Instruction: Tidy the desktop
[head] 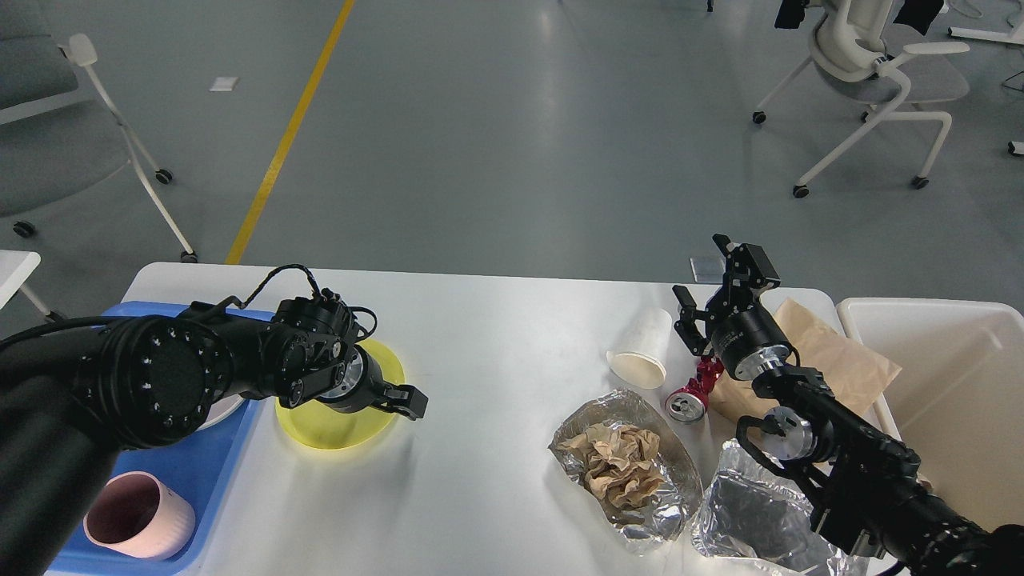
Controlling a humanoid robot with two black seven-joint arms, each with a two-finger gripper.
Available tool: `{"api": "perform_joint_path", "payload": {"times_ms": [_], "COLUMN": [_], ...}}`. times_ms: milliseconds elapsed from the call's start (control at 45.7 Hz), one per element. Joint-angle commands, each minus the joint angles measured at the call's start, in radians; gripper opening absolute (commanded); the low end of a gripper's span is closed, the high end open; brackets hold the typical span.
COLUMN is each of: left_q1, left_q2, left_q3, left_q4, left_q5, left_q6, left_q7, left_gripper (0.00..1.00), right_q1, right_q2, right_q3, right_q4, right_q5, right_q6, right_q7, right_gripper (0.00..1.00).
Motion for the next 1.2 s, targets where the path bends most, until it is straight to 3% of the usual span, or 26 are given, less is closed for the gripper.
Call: {"api": "perform_joint_path", "payload": {"times_ms": [0,197,438,657,854,1182], "left_q1": [0.006,0.025,0.031,0.040,0.044,0.063], "left_q2": [-0.011,-0.011,-0.011,-0.013,-0.016,-0.016], "left_q3": [0.001,0.001,-0.001,-0.001,-0.001,-0.004], "left_q4": [0.000,0.000,0.000,0.000,-0.001,-0.001], "left_q5": [0.000,0.000,0.000,0.001,0.000,-0.002], "left_q6": [0.023,0.032,0.054,0.055,0.049,0.041], "left_q7": [0.000,0.003,0.083,0.086,0.086,0.083], "left_gripper": [0.94,0.94,0.91,0.85,0.69,0.54], "right_q1": [0.000,0.000,0.000,0.000,0.000,0.000], "right_q2": [0.000,0.000,0.000,0.000,0.000,0.000], "right_q3": [0.000,0.000,0.000,0.000,0.000,0.000], "right_q4": [-0.001,0.000,0.000,-0.001,-0.001,-0.001], "right_q5": [0.000,0.000,0.000,0.000,0.000,0.000], "right_q6": [0.000,0.000,0.000,0.000,0.000,0.000], "right_q7": [0.001,0.001,-0.001,0.001,0.001,-0.001], "right_gripper": [1.00,1.00,1.00,1.00,1.00,1.00]}}
